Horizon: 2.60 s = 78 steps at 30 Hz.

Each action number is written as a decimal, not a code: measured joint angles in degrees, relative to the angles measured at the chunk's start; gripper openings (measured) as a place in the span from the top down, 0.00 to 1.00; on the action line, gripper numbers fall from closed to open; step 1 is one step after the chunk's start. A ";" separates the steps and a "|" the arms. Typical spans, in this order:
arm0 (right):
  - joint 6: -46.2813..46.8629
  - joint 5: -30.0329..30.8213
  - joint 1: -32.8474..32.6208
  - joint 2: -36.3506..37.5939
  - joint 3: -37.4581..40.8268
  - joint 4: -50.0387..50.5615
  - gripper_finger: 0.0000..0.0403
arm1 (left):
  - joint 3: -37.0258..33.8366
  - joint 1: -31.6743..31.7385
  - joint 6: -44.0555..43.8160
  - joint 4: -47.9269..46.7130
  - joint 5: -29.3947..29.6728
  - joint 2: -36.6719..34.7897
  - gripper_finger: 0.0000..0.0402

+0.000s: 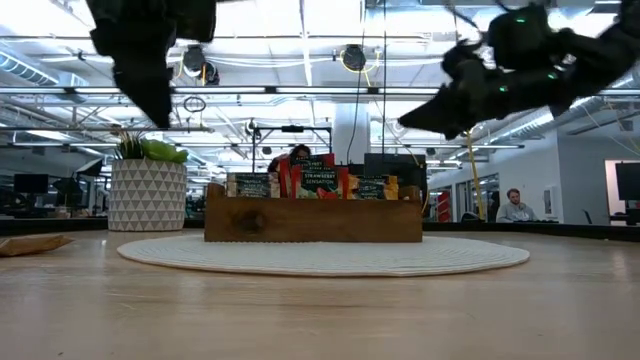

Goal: Pick & Place Tea
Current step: Put the brown tea bag into the left section of the wooden organizer

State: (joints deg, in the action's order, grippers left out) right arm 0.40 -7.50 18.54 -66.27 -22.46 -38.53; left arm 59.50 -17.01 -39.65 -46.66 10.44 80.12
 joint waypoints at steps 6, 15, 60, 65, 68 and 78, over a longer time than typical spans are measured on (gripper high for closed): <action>-0.04 0.01 -1.76 1.19 7.88 -18.34 1.00 | 6.29 -5.57 -14.73 -8.05 -7.25 11.23 0.41; -5.22 -0.01 -4.06 4.18 9.40 -26.81 1.00 | 11.33 -6.34 -35.41 -18.18 -11.91 24.32 0.49; -7.52 -0.08 -10.05 7.35 9.36 -25.45 1.00 | 4.96 -6.38 -54.22 -12.82 -22.54 30.16 0.67; -7.52 -0.08 -10.05 7.35 9.36 -25.45 1.00 | 4.86 -6.41 -51.07 -10.71 -21.73 30.18 0.77; -7.52 -0.08 -10.05 7.35 9.36 -25.45 1.00 | 4.86 -6.41 -49.30 -10.35 -21.52 30.20 0.83; -7.54 -0.14 -10.05 7.35 9.36 -25.30 1.00 | 5.28 -6.60 -37.21 -11.71 -19.24 30.37 0.99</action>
State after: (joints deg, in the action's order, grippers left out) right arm -7.14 -7.64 8.49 -58.92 -13.10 -63.84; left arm 64.78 -23.61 -76.87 -58.37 -8.81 110.48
